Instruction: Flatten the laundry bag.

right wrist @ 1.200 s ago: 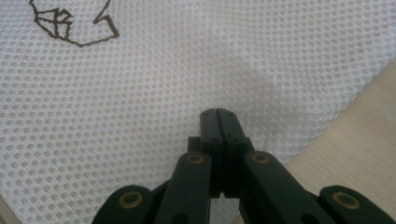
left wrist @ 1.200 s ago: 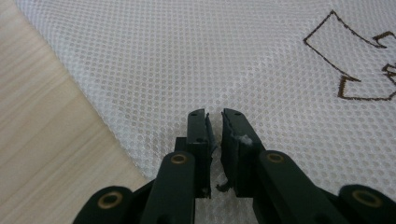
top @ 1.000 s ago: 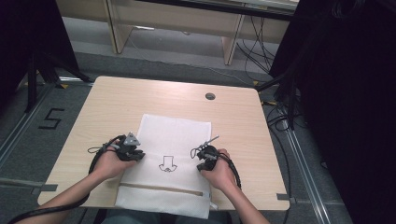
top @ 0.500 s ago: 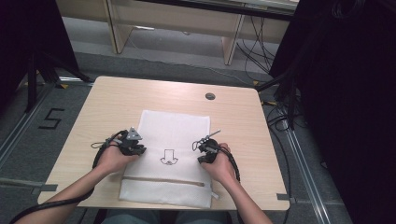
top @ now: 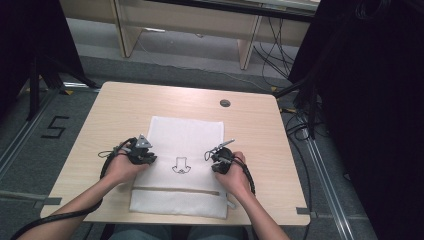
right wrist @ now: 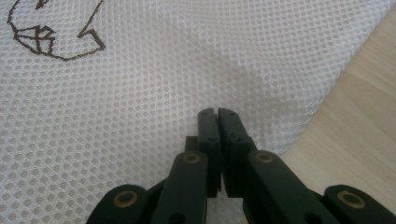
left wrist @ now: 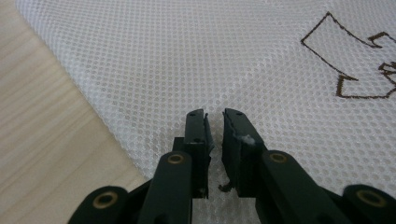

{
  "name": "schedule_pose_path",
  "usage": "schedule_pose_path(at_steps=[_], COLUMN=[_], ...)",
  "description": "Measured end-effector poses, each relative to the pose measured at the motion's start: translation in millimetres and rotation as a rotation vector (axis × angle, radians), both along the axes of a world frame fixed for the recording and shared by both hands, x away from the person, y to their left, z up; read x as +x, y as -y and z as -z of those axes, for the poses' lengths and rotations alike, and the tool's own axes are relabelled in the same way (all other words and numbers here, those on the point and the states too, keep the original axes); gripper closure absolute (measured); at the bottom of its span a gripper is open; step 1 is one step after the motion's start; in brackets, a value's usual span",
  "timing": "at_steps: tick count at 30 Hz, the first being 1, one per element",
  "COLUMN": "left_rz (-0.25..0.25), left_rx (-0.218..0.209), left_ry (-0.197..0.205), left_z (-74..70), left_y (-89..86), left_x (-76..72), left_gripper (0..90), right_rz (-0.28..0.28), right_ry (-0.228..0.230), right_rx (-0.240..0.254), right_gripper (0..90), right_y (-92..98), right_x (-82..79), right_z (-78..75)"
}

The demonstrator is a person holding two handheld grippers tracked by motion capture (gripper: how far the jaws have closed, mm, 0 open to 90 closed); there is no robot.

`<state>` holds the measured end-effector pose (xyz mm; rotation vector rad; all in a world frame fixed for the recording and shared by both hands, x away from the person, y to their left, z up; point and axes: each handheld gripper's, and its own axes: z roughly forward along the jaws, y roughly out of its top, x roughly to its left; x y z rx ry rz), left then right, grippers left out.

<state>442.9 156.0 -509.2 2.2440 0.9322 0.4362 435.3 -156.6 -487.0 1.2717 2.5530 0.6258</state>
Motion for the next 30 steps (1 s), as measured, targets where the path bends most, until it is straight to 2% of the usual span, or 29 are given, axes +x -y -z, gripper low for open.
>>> schedule_pose_path(at_steps=[3, 8, 11, 13, 14, 16, 18, 19, 20, 22, 24, 26, 28, 30], left_rz=[-0.005, 0.008, 0.013, 0.027, 0.047, 0.063, 0.102, 0.118, 0.143, 0.160, 0.177, 0.195, 0.186, 0.200], left_rx=[-0.009, 0.000, -0.039, -0.074, -0.078, -0.104, -0.079, -0.062, -0.063, -0.032, -0.026, -0.017, -0.021, 0.007], left_ry=[-0.001, 0.011, 0.017, 0.016, 0.020, -0.006, -0.035, -0.046, -0.067, -0.085, -0.109, -0.112, -0.128, -0.134], left_z=[0.7, -3.0, -13.4, -22.8, -27.4, -31.9, -32.1, -31.3, -30.2, -28.8, -27.6, -27.2, -24.7, -22.3], left_y=[-1.6, -4.9, -8.6, -12.8, -15.7, -19.3, -21.5, -21.8, -21.7, -22.4, -22.2, -22.5, -20.6, -19.6], left_x=[-0.2, -4.7, -13.2, -22.9, -28.0, -40.3, -52.5, -58.7, -64.6, -74.5, -82.0, -85.8, -86.8, -84.4], left_gripper=[76.5, 71.2, 69.3, 69.3, 69.6, 72.9, 77.6, 79.7, 81.2, 85.4, 88.2, 89.4, 89.6, 89.6], right_rz=[0.014, 0.000, -0.016, -0.034, -0.041, -0.076, -0.078, -0.095, -0.120, -0.134, -0.145, -0.147, -0.145, -0.135], right_ry=[-0.014, 0.017, 0.023, 0.025, 0.030, 0.040, 0.001, 0.005, 0.006, -0.024, -0.043, -0.058, -0.075, -0.083], right_rx=[0.009, -0.005, 0.024, 0.035, 0.046, 0.038, 0.052, 0.044, 0.036, 0.034, 0.035, 0.035, 0.043, 0.048], right_gripper=[88.1, 85.5, 84.3, 84.3, 84.7, 86.2, 88.9, 89.9, 90.0, 90.0, 90.0, 90.0, 90.0, 90.0], right_y=[0.0, -0.9, -0.8, 0.6, 1.8, 5.9, 8.5, 9.9, 11.3, 12.5, 14.5, 16.9, 20.5, 22.5], right_x=[-2.0, -4.3, -7.4, -12.0, -15.1, -22.1, -31.8, -35.6, -39.4, -49.4, -57.9, -65.9, -70.9, -71.9], right_z=[-0.6, -0.4, -4.7, -10.6, -14.0, -19.3, -23.9, -23.8, -23.5, -23.9, -22.2, -20.2, -18.2, -16.6])
